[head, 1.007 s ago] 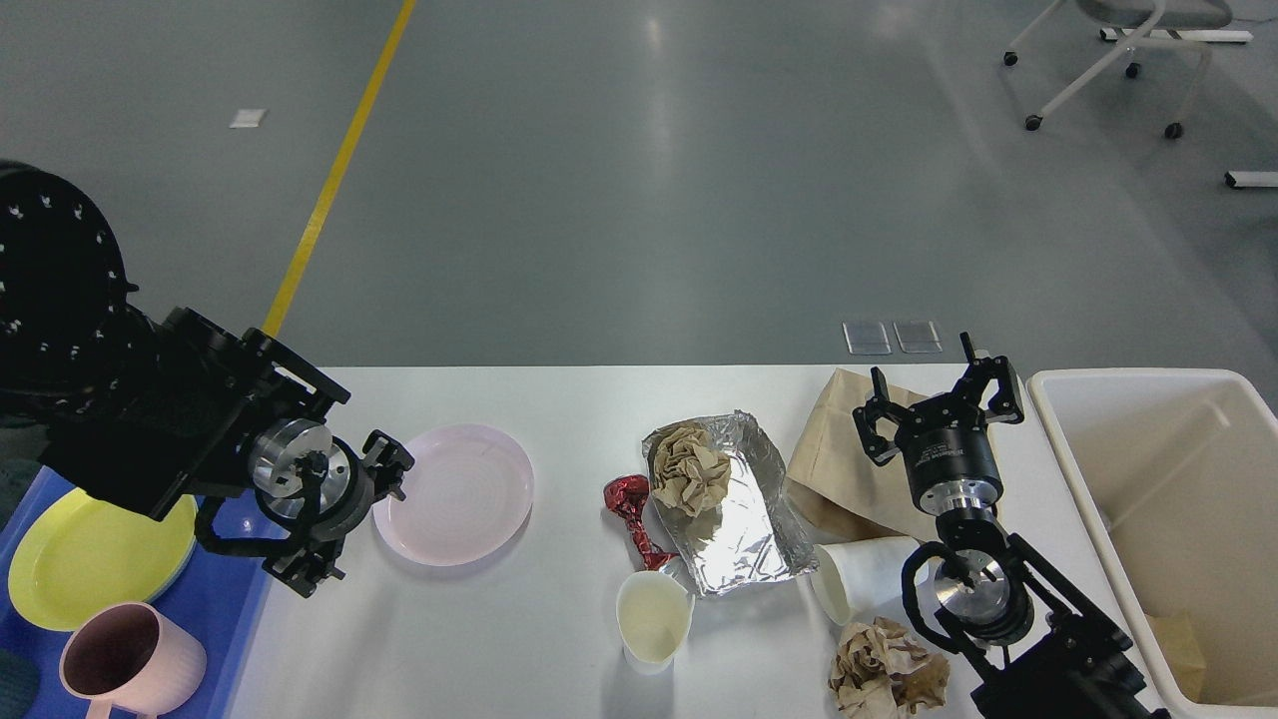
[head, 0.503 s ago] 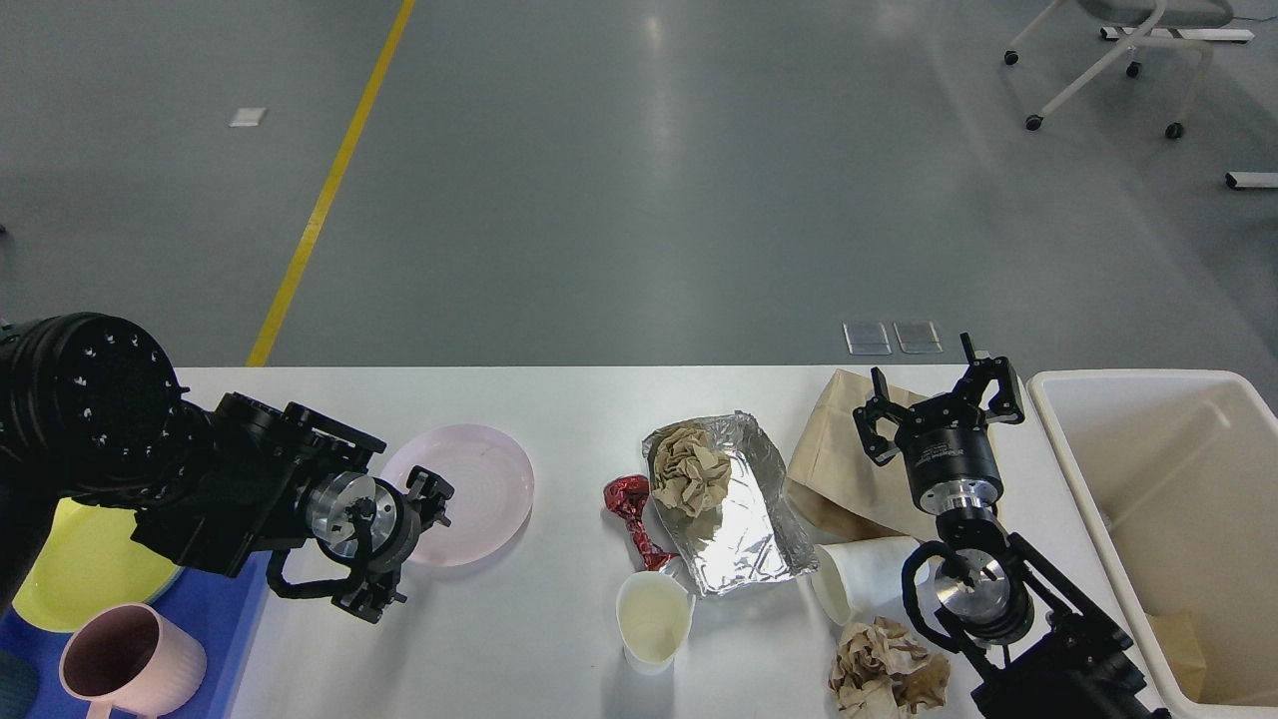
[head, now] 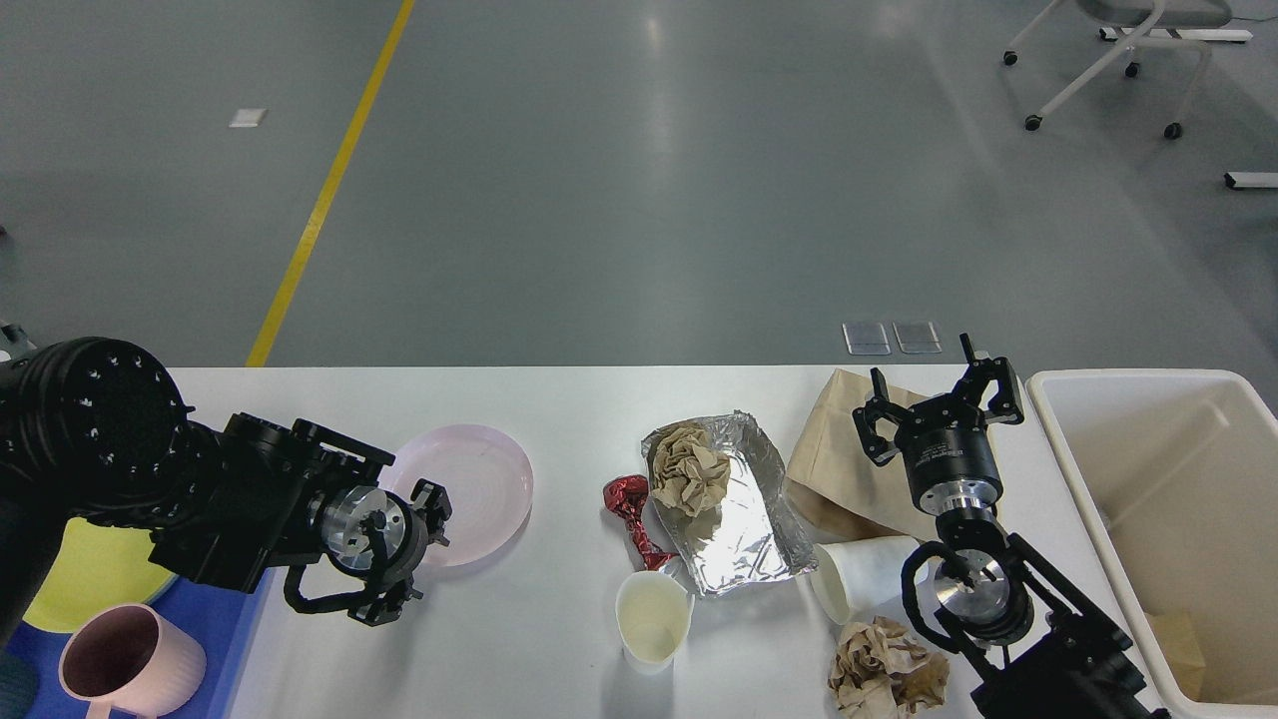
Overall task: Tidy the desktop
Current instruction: 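Lower the left gripper to the pink plate edge and grasp it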
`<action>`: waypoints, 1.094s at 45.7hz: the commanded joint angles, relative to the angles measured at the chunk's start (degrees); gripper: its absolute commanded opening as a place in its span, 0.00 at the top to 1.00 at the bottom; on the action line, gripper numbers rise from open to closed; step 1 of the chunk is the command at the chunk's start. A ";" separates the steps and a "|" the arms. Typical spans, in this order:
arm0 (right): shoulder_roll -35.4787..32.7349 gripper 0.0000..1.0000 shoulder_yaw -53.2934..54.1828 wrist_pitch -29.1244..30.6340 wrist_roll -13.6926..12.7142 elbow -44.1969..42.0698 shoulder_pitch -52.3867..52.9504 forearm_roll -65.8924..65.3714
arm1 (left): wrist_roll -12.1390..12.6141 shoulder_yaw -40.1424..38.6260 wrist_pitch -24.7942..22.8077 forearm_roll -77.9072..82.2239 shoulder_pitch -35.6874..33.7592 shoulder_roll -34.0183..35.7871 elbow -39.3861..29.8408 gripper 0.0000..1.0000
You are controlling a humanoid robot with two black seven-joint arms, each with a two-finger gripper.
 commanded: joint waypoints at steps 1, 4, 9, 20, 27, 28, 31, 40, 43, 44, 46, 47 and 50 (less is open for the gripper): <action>0.00 0.00 0.00 -0.06 0.00 0.00 -0.03 0.00 | -0.16 -1.37 0.14 -0.04 1.51 -0.01 1.19 0.54; 0.01 0.00 0.00 0.02 0.00 0.00 0.06 0.00 | -0.25 -1.55 0.23 -0.04 2.21 -0.01 1.72 0.55; 0.01 0.00 0.00 0.02 0.00 -0.09 0.06 0.00 | -0.25 -1.55 0.14 -0.04 2.57 0.08 2.95 0.57; 0.01 0.00 0.00 0.02 0.00 0.00 -0.03 0.00 | -0.25 -1.64 0.14 -0.04 2.48 0.43 3.04 0.65; 0.00 0.00 0.00 0.02 0.00 -0.08 0.06 0.00 | -0.25 -1.64 0.05 -0.04 2.57 0.70 3.04 0.74; 0.01 0.00 0.00 0.02 0.00 0.00 0.06 0.00 | -0.25 -1.64 0.05 -0.04 2.57 0.70 3.04 0.76; 0.01 0.00 0.00 -0.06 0.00 0.00 0.06 0.00 | -0.25 -1.64 -0.03 -0.12 2.57 0.70 3.04 0.81; 0.01 0.00 0.00 0.02 0.00 0.00 0.06 0.00 | -0.16 -1.64 -0.56 -1.97 2.57 0.96 3.04 0.95; 0.01 0.00 0.00 0.02 0.00 0.00 0.06 0.00 | -0.16 -1.64 -0.56 -2.15 2.57 0.96 3.04 0.99; 0.01 0.00 0.00 0.02 0.00 0.00 0.06 0.00 | -0.16 -1.64 -0.56 -2.15 2.57 0.96 3.12 1.00; 0.01 0.00 0.00 0.02 0.00 0.00 0.06 0.00 | -0.24 -1.64 -0.56 -2.15 2.57 1.05 3.13 1.00; 0.01 0.00 0.00 0.02 0.00 0.00 0.06 0.00 | -0.16 -1.64 -0.56 -2.15 2.57 0.96 3.13 1.00; 0.01 0.00 0.00 0.02 0.00 0.00 0.06 0.00 | -0.16 -1.64 -0.56 -2.06 2.57 0.96 3.13 1.00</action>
